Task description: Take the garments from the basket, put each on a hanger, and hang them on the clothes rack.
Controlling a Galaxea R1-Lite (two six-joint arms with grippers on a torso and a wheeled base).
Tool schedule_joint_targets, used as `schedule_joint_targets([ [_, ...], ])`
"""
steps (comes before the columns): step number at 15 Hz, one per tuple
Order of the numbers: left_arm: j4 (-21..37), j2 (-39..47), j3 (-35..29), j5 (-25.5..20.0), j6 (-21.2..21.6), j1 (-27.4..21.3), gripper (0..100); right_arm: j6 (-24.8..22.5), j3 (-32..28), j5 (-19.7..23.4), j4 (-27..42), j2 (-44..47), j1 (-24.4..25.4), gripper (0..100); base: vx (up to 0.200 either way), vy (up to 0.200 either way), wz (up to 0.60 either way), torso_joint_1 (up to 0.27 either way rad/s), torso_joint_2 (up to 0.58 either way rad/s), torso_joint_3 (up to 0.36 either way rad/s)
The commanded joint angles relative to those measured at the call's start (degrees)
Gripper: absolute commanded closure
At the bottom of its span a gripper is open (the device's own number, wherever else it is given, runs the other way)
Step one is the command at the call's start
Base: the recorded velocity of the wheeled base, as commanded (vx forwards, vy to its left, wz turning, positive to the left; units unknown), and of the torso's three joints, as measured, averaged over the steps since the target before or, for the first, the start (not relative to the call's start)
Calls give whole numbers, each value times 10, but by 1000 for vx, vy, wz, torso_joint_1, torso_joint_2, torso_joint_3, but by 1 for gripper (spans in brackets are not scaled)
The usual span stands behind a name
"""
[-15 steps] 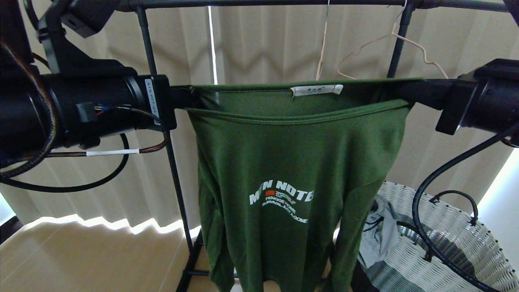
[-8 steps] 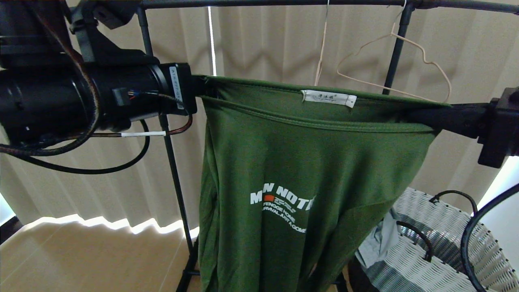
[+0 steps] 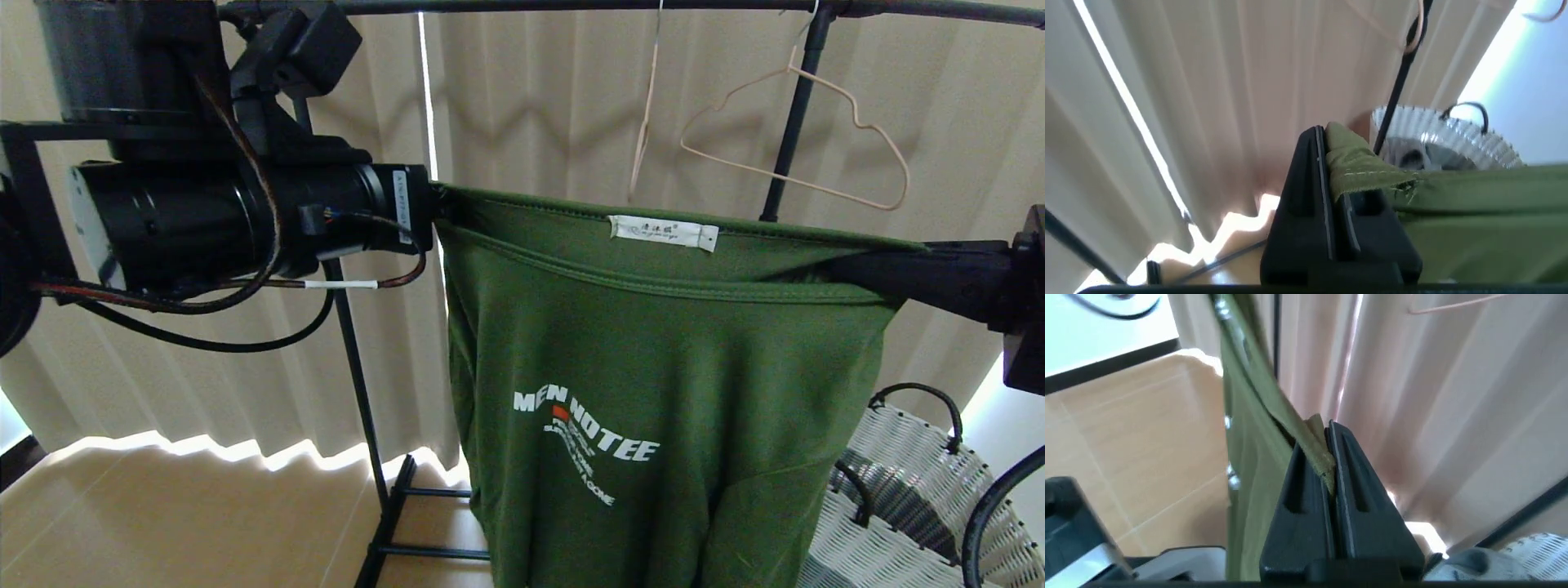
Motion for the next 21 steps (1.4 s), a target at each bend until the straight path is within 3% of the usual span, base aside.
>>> schedule_joint_targets([
  [1,36,-34,8,-3,0,0,100,-11,-1,0,-27,25,-37,100,0,0,0,0,0,0],
  [3,97,-75,7,-8,1,-3,100,-10,-3,1,-93,62,-49,100,0,0,0,0,0,0],
  [7,162,-137,7,-114,-30,-21,100,1,-52,4,-158,127,-49,100,0,0,0,0,0,0],
  [9,163,-152,8,-120,-50,-40,100,52,-95,6,-174,154,-46,100,0,0,0,0,0,0],
  [12,160,-166,31,-119,-55,-50,100,61,-124,6,-174,173,-40,100,0,0,0,0,0,0],
  [16,135,-161,29,-116,-55,-49,100,60,-117,3,-163,164,-39,100,0,0,0,0,0,0],
  [17,121,-147,27,-101,-54,-47,100,60,-107,0,-162,157,-40,100,0,0,0,0,0,0],
  [19,116,-94,3,5,-28,-44,100,58,-98,-1,-142,134,-44,100,0,0,0,0,0,0],
  [21,60,-47,-19,69,12,-37,100,48,-110,-4,-97,107,-48,100,0,0,0,0,0,0],
])
